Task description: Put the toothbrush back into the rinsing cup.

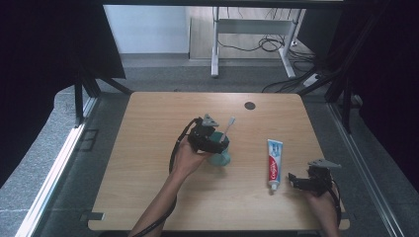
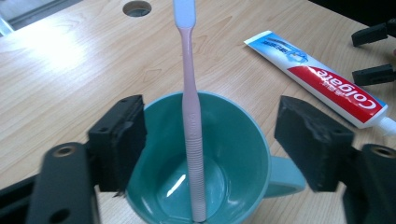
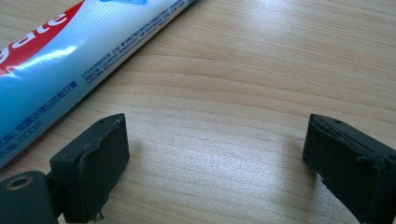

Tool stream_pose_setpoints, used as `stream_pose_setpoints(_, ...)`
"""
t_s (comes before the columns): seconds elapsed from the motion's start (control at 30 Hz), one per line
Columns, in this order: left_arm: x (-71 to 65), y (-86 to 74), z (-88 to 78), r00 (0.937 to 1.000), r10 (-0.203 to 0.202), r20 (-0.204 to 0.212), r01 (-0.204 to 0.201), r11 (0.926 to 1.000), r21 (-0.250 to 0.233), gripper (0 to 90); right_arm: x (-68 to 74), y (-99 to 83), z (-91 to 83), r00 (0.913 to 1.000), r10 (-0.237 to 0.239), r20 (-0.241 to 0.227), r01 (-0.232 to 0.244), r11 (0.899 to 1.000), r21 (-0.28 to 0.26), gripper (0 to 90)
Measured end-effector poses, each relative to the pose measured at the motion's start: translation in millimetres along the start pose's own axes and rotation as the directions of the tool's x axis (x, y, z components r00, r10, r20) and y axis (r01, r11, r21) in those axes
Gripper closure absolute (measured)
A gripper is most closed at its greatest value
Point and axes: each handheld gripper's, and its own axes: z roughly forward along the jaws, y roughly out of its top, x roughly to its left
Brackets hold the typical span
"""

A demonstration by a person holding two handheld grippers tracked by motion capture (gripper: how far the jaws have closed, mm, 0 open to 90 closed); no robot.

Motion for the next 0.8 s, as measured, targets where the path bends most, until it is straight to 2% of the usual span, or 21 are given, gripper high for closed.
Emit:
stream_pose_setpoints(0.07,0.1,-0.6,-2.3,1.0000,-0.009,-0.002,0.009,1.0000,-0.002,19.9,0.0,0.0,0.0,1.0000,0.000,0.000,0.000,1.000,0.000,6.5)
stream_pose_setpoints(0.2,1.8,-2.5,-7.7,1.0000,-0.002,-0.009,0.002,1.0000,0.001,14.8,0.0,0.0,0.0,1.0000,0.000,0.000,0.000,1.000,0.000,6.5)
stream_pose_setpoints(0.57,6.4,-10.4,-21.9,0.9998,-0.021,0.001,0.021,0.9997,-0.014,10.3,0.0,0.0,0.0,1.0000,0.000,0.000,0.000,1.000,0.000,6.5)
stream_pose_setpoints(0.8,7.1,-19.1,-27.9,0.9998,-0.013,-0.014,0.013,0.9999,-0.006,5.9,0.1,0.0,0.0,1.0000,0.001,0.000,-0.001,1.000,0.000,6.5)
